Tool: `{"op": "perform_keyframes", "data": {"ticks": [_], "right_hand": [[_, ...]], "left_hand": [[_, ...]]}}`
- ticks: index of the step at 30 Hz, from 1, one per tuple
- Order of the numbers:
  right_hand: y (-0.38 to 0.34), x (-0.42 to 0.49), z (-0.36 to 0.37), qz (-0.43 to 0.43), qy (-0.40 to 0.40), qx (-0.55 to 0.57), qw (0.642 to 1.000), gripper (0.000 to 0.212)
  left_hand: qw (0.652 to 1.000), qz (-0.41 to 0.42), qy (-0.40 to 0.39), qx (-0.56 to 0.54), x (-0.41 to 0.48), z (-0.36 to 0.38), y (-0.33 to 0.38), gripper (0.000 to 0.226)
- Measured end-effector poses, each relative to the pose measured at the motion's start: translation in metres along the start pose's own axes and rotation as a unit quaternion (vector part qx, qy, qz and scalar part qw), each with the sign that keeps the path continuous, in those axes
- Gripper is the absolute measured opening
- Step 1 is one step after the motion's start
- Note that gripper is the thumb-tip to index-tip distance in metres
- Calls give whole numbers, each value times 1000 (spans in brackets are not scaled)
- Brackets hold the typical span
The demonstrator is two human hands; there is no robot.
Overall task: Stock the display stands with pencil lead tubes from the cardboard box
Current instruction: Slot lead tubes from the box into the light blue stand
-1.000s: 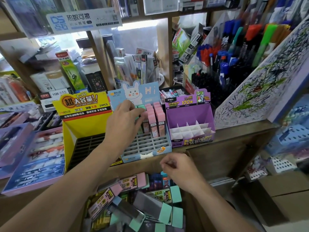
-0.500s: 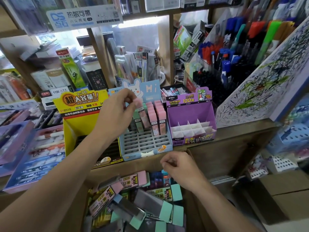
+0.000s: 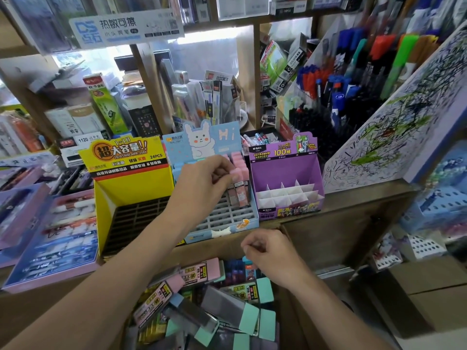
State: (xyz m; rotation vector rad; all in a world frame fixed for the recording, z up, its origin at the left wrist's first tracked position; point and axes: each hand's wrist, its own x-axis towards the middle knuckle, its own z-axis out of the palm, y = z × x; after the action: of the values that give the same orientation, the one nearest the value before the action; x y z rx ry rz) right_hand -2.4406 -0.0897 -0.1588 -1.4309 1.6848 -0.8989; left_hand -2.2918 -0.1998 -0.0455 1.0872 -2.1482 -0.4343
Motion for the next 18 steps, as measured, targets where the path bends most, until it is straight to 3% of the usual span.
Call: {"op": "perform_keyframes", "data": {"ticks": [18], "right_hand": [[2, 1, 0, 0, -6, -1, 1000, 22]], "left_hand": [[999, -36, -12, 14, -3, 24, 2, 18]]}}
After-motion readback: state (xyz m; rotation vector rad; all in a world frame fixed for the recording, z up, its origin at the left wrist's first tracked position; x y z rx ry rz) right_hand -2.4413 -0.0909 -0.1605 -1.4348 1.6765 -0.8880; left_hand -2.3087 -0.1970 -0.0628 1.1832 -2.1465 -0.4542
